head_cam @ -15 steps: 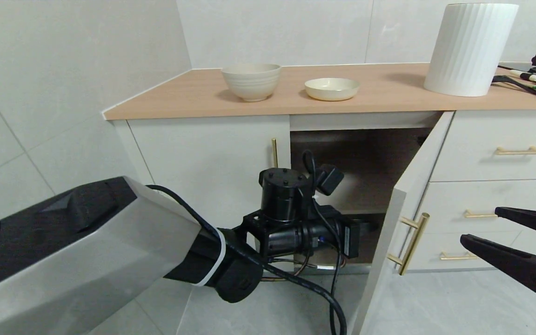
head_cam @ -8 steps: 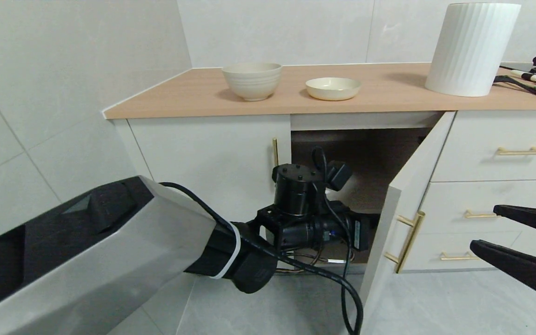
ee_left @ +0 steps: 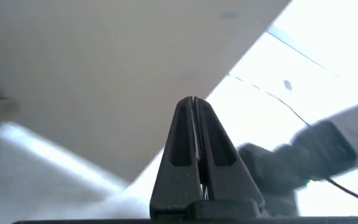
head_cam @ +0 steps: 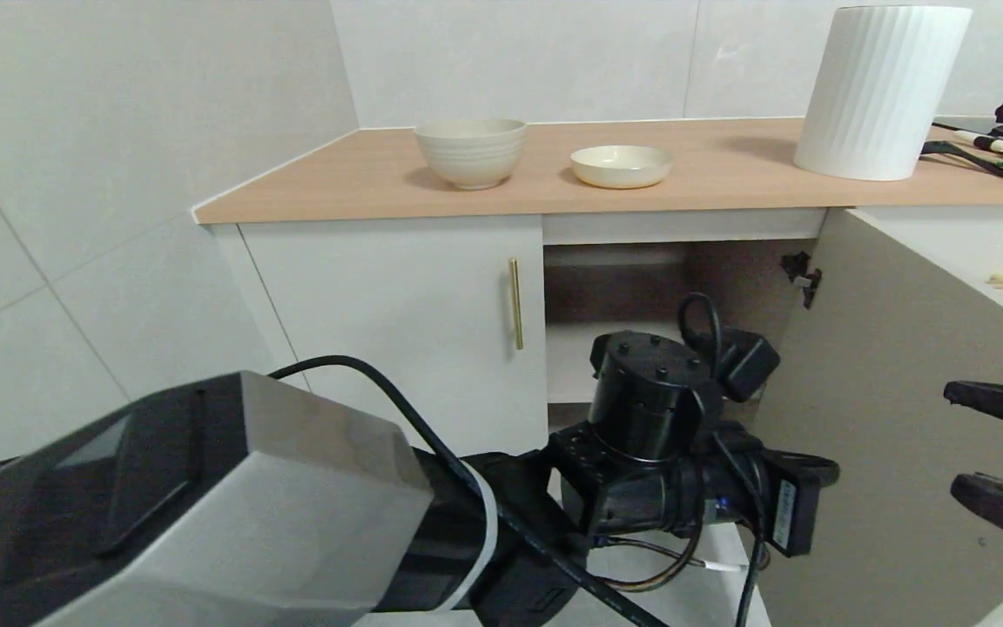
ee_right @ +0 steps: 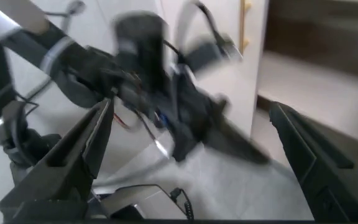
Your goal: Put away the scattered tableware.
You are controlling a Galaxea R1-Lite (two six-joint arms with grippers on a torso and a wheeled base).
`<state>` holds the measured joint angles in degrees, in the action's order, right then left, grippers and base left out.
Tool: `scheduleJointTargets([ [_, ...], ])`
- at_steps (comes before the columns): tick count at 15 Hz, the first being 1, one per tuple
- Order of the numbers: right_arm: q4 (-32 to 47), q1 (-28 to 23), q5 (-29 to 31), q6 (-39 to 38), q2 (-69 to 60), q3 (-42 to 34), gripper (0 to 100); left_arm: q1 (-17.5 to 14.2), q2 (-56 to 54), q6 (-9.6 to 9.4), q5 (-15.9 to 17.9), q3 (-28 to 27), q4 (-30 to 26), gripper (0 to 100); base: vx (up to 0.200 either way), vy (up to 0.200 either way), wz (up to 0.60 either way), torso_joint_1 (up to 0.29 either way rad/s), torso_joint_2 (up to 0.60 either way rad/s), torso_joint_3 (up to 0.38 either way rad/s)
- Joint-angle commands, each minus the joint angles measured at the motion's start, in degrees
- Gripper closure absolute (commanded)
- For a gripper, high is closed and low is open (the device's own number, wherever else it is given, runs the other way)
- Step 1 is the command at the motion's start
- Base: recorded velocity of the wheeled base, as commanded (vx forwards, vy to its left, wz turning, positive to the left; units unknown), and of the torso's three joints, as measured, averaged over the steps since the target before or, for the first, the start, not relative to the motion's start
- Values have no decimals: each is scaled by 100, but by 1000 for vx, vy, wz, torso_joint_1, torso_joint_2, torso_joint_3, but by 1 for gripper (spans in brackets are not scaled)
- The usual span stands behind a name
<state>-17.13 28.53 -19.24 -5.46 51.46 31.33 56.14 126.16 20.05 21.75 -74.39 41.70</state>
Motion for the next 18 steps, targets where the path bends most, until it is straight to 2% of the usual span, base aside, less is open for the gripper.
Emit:
scheduleJointTargets([
  [1,-10,-14,113,-16,339,75,0,-428,-540,-19,-329,706,461,100,0,0,0,0,0,0],
  [2,-27,-14,157,-148,506,145,0,-622,-804,-37,-514,1067,699,100,0,0,0,0,0,0],
  [5,-27,-66,245,-421,1059,462,0,-1351,-2113,-98,-575,2332,734,100,0,0,0,0,0,0],
  [7,-36,-119,605,-421,1560,787,0,-1940,-3177,-335,-584,3158,435,100,0,0,0,0,0,0],
  [8,-36,-119,851,-412,1815,998,0,-2274,-3809,-546,-584,3448,-57,100,0,0,0,0,0,0],
  [9,-54,-119,931,-386,1973,1130,0,-2617,-4372,-845,-584,3659,-655,100,0,0,0,0,0,0],
  [10,-54,-110,913,-377,2000,1165,0,-2731,-4565,-959,-584,3712,-866,100,0,0,0,0,0,0],
  [11,-36,-58,913,-377,2123,1253,0,-3197,-5172,-1267,-584,3888,-1499,100,0,0,0,0,0,0],
  [13,-1,-84,957,-394,2299,1244,0,-3671,-5681,-1311,-566,4011,-1762,100,0,0,0,0,0,0],
  [16,8,-84,1141,-394,2448,1218,0,-4014,-5761,-1302,-593,3985,-1771,100,0,0,0,0,0,0],
  [17,8,-84,1229,-394,2439,1244,0,-4216,-5813,-1293,-593,4037,-1859,0,0,0,0,0,0,0],
  [18,8,-84,1291,-394,2439,1262,0,-4427,-5866,-1276,-593,4046,-1947,0,0,0,0,0,0,0],
])
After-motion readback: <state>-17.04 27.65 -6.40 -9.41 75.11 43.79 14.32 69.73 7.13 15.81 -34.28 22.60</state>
